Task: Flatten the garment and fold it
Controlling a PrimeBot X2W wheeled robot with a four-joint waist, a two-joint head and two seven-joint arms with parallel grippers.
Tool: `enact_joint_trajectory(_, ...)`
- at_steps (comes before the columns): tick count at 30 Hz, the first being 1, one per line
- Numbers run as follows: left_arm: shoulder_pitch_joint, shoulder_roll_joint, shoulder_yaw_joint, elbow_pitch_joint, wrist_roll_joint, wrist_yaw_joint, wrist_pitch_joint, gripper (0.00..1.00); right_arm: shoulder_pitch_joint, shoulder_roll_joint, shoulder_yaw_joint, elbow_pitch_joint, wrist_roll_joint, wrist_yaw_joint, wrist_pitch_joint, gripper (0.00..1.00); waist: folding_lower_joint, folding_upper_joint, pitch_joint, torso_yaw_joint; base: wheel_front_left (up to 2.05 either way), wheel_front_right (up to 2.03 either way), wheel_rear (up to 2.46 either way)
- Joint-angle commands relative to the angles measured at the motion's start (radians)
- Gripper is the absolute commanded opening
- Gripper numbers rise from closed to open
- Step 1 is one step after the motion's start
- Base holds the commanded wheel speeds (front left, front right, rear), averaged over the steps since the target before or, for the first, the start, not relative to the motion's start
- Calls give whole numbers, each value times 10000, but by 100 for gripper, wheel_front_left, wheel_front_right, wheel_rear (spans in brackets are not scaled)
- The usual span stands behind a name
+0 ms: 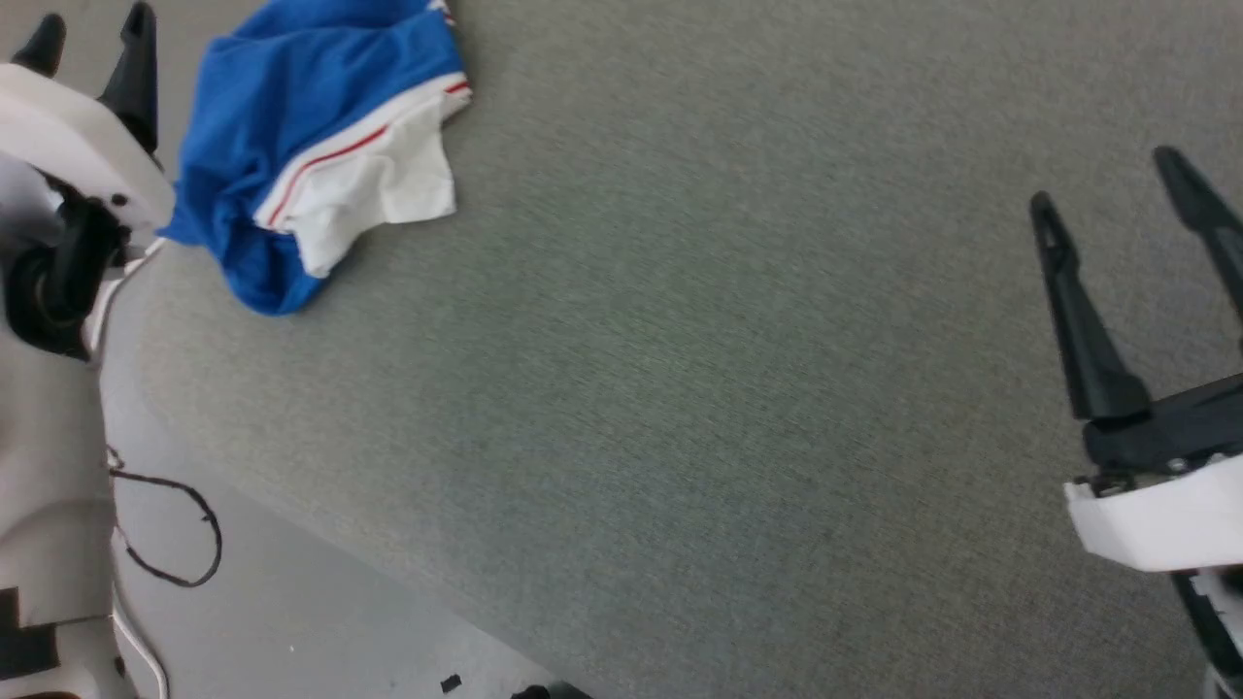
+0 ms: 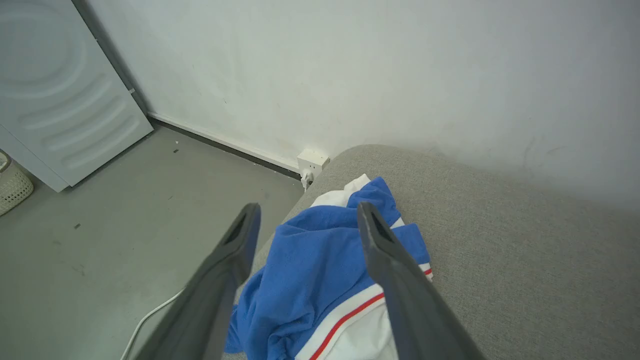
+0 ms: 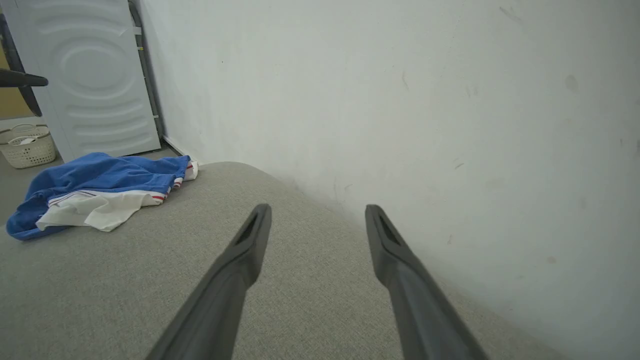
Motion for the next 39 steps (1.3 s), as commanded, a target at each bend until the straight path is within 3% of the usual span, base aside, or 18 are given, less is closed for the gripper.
enact_joint_trajectory(1, -168, 102, -16, 154, -38, -96, 42, 100, -169, -59, -67, -136, 29, -19, 49, 100, -2, 0, 857, -696, 0, 0, 0)
enact_joint_trajectory(13, -238, 355, 29, 2536, -540, -263, 578, 100, -340, -440, -516, -823, 225, -19, 495, 100, -2, 0, 1840, -1305, 0, 0, 0)
enact_joint_trajectory(20, -231, 287, -184, 3384, -589, -137, 1274, 100, -328, -437, -615, -941, 349, -19, 629, 100, -2, 0, 1999, -1515, 0, 0, 0)
enact_joint_trajectory(21, -215, 303, -216, 3443, -558, -110, 1279, 82, -310, -442, -636, -950, 362, -19, 638, 100, -2, 0, 2010, -1536, 0, 0, 0)
enact_joint_trajectory(22, -202, 342, -258, 3457, -504, -112, 1198, 0, -297, -445, -653, -961, 373, -19, 644, 100, -2, 0, 2022, -1556, 0, 0, 0)
enact_joint_trajectory(33, -591, 910, -39, 3206, -553, 42, 772, 0, -360, -56, -675, -561, 506, -19, 152, 100, -2, 0, 1468, -1698, 0, 0, 0)
enact_joint_trajectory(39, -859, 1422, 509, 2445, -670, 508, 288, 0, -273, 472, -608, 78, 562, -19, -530, 100, -2, 0, 560, -1970, 0, 0, 0)
